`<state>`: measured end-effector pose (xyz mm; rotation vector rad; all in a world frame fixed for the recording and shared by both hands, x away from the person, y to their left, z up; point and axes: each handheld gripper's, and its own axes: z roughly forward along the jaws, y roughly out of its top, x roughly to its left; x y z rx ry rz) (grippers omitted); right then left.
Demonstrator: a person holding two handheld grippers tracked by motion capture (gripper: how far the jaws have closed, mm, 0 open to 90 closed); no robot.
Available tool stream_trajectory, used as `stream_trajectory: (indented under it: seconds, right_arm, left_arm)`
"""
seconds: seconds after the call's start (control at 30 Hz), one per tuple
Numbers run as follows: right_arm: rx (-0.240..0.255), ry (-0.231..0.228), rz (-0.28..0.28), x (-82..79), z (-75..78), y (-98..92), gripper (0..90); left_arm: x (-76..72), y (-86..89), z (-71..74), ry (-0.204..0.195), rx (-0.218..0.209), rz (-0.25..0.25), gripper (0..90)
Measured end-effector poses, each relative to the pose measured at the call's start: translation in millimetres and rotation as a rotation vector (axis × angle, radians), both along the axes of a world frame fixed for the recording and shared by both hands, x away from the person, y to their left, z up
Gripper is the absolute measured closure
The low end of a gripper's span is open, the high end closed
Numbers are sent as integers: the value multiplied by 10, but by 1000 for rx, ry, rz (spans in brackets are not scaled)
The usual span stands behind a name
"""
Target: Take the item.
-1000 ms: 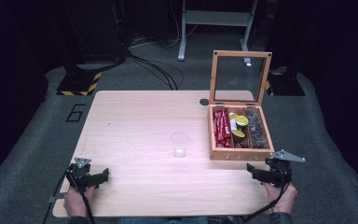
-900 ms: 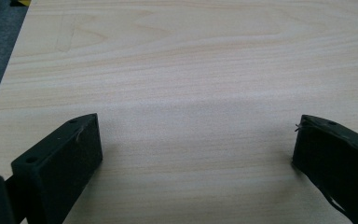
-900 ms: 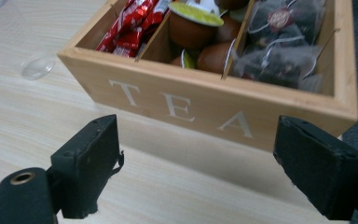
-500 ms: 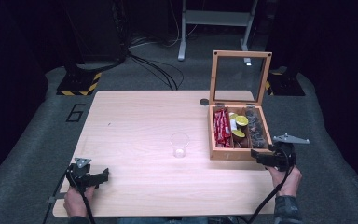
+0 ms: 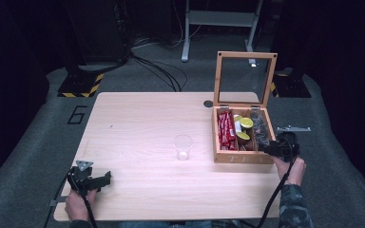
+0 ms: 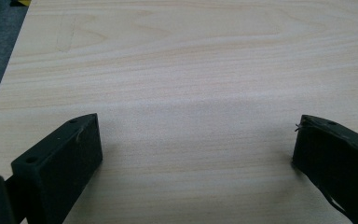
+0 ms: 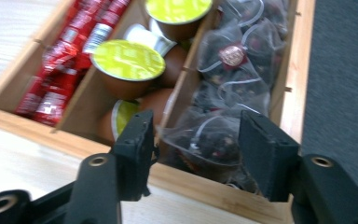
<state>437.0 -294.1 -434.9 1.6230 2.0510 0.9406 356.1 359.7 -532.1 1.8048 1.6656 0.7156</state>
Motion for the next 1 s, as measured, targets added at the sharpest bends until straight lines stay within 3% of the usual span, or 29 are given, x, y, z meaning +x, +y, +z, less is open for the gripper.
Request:
stream_trajectory:
  seconds: [0.43,0.7,0.87,1.0]
  right_arm:
    - [-32,95,-56,134,-136,36,695]
    - [-34,59,-33,145,-141,15,783]
    - [-36,69,-30,147,-117,15,788]
    - [-31,24,-17,92,-32,-1,807]
  left_arm:
    - [-2,-1,1,2,0,1,12]
    - [1,0,1,2,-1,1,11]
    - [1,0,1,2,1,0,12]
    - [1,-1,1,1,0,1,11]
